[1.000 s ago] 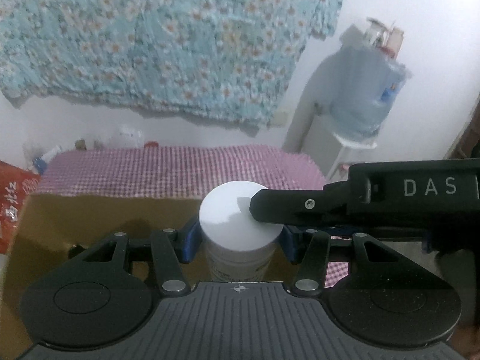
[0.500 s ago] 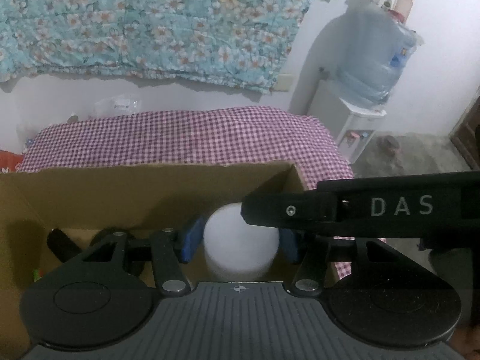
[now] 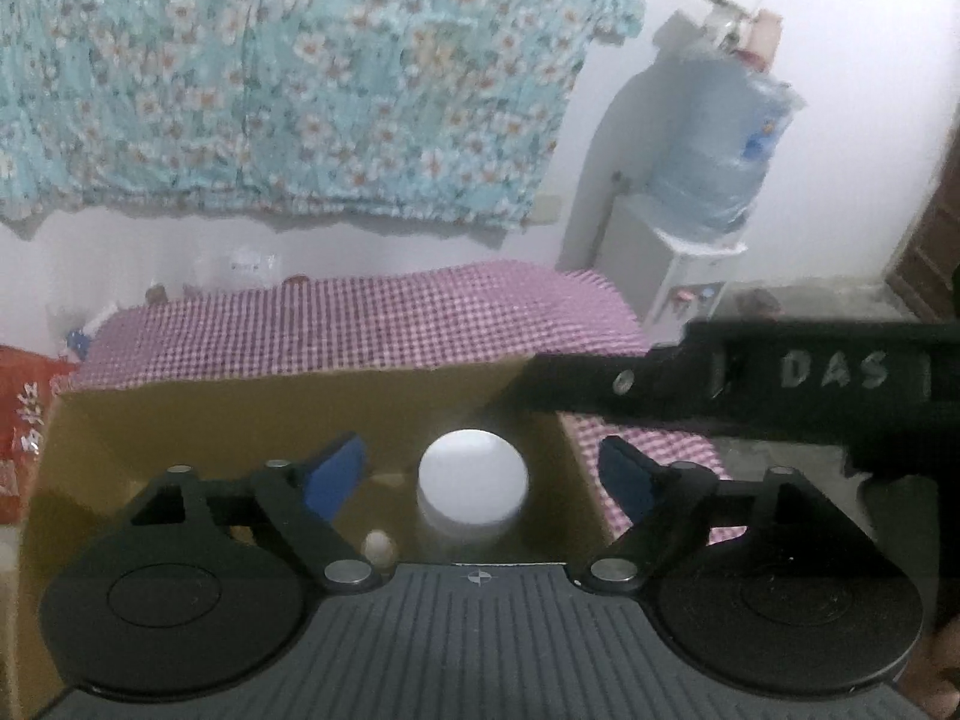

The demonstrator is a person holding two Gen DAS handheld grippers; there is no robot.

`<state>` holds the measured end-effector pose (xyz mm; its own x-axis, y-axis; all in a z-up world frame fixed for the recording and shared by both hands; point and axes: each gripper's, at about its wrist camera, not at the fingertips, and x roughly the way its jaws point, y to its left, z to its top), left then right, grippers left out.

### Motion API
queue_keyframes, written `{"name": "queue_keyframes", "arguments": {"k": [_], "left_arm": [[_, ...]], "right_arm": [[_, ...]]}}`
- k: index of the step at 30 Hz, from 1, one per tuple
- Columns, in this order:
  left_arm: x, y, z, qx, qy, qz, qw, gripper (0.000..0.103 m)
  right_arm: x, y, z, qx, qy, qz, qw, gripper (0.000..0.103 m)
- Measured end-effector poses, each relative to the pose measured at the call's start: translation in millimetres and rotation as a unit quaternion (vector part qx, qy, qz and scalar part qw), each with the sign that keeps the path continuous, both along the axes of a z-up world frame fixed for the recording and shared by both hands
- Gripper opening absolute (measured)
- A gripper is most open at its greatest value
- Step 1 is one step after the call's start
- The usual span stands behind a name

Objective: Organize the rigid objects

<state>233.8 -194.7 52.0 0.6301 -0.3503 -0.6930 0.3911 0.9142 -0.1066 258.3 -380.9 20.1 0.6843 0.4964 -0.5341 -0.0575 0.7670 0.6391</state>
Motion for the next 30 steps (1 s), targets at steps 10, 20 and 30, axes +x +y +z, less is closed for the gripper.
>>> {"name": "queue_keyframes", "arguments": {"k": [10,20,30], "left_arm": [[-78,43,61,0.006,-0.046,0.025,0.9986,0.103],[-124,100,71,0.023,-0.059,0.130,0.9895,0.103],[-144,124,52,0.039,-0.051,0.132,0.9892,0.103]], "right_arm": [[-91,11,66,-0.012,-0.101,-0.039,0.994,0.080],[-157,61,90,-0.112,-0.118,-0.073,0.984,0.103],[-188,107,106,-0.192,-0.124,-0.106,0.968,0.103]]}}
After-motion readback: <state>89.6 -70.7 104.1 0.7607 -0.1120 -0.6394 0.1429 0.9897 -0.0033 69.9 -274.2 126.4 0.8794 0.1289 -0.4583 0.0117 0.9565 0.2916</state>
